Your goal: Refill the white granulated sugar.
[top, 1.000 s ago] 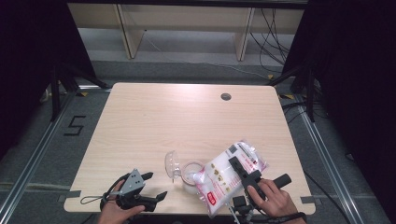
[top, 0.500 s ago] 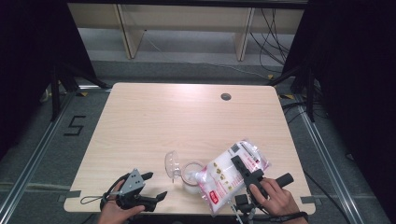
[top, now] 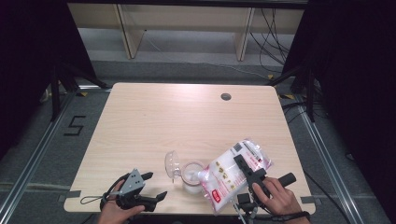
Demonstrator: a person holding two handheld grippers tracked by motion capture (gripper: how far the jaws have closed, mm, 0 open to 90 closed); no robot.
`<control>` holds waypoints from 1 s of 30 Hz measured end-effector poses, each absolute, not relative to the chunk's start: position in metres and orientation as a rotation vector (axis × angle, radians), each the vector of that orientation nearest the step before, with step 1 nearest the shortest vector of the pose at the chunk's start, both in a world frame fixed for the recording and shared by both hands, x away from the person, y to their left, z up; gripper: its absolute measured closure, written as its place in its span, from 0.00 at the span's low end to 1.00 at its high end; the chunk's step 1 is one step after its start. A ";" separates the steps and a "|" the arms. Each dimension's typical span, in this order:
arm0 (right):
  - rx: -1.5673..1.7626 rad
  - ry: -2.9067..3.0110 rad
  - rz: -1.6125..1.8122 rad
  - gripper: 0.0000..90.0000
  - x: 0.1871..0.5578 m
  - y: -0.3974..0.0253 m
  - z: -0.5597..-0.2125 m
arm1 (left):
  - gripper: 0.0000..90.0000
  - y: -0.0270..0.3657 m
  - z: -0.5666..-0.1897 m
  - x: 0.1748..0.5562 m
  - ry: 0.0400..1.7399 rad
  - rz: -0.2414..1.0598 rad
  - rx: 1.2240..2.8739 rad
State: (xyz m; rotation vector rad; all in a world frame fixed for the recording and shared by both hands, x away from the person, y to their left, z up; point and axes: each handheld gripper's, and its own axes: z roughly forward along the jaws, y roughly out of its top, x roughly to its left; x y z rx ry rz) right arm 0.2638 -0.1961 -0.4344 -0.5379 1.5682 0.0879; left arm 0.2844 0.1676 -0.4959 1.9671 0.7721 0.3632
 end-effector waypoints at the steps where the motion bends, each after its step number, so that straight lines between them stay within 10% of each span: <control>1: -0.527 1.581 0.063 0.71 0.263 -0.196 -0.433 | 0.18 0.168 -0.496 0.284 0.772 0.363 1.967; 30: -0.522 1.578 0.069 0.72 0.264 -0.199 -0.433 | 0.18 0.168 -0.496 0.285 0.770 0.363 1.967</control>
